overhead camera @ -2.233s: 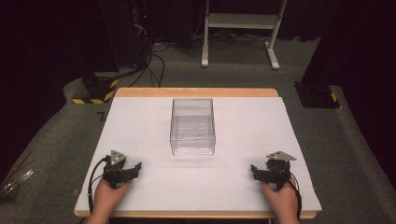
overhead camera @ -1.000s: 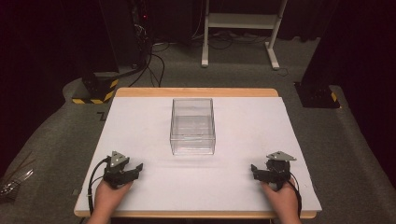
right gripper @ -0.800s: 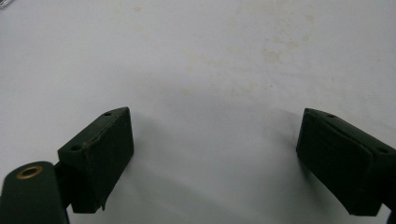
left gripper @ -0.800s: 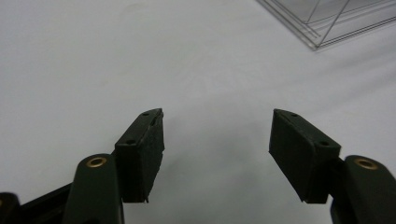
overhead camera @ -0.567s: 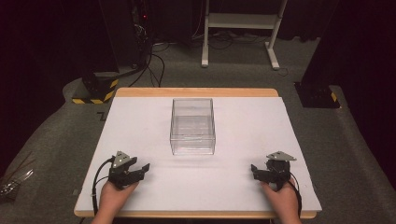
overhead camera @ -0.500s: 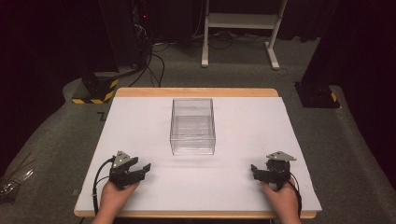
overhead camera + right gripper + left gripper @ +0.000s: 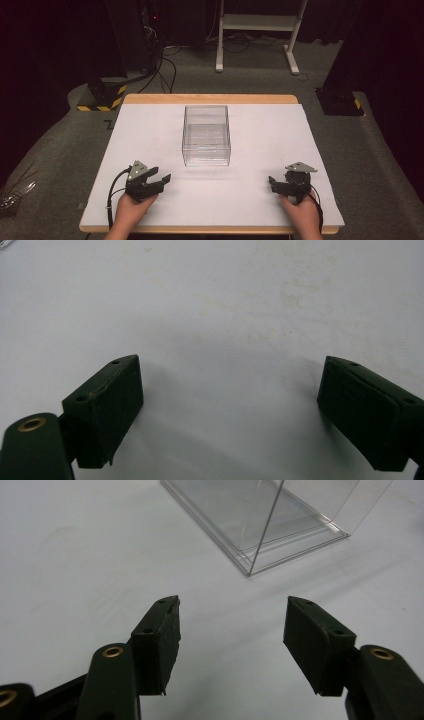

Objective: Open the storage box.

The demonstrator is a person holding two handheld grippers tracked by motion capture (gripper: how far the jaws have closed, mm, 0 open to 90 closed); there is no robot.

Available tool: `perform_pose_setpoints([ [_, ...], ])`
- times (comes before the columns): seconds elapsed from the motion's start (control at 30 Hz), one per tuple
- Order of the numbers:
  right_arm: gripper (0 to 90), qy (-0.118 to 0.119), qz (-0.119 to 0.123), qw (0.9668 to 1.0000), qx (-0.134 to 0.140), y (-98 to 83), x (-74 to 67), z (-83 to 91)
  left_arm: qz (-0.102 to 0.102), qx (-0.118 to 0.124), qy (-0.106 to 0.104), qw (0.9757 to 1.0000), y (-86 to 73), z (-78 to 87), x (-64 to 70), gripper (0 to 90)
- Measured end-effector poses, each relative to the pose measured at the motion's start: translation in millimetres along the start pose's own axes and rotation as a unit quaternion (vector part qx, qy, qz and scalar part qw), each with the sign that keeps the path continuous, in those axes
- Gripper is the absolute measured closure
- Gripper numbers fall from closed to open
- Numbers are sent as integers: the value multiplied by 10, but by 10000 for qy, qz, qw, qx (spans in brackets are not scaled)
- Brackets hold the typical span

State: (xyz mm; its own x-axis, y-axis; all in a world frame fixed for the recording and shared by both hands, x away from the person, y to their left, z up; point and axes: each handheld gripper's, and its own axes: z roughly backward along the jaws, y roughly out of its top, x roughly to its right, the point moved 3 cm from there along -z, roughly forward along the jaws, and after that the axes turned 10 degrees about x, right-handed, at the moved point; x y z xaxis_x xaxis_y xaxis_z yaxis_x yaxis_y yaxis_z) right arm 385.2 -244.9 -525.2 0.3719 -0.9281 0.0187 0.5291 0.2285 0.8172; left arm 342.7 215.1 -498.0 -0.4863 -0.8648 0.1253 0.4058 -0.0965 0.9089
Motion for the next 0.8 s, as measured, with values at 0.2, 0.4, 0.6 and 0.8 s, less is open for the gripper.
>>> perform_pose_setpoints([
  [0.2, 111, 1, 0, 10000, -1, 0, 0, -1, 34, 33, -227, 9997, 57, -44, 148, 400],
  [0.4, 111, 1, -1, 10000, -1, 0, 0, 0, -210, 9, -351, 9992, 131, -111, 281, 402],
  [0.6, 111, 2, -2, 10000, -1, 0, 0, 0, -225, 153, -530, 9982, 240, -190, 367, 409],
  [0.8, 111, 2, -2, 10000, -1, 0, 0, 0, -189, 240, -556, 9980, 310, -260, 406, 410],
])
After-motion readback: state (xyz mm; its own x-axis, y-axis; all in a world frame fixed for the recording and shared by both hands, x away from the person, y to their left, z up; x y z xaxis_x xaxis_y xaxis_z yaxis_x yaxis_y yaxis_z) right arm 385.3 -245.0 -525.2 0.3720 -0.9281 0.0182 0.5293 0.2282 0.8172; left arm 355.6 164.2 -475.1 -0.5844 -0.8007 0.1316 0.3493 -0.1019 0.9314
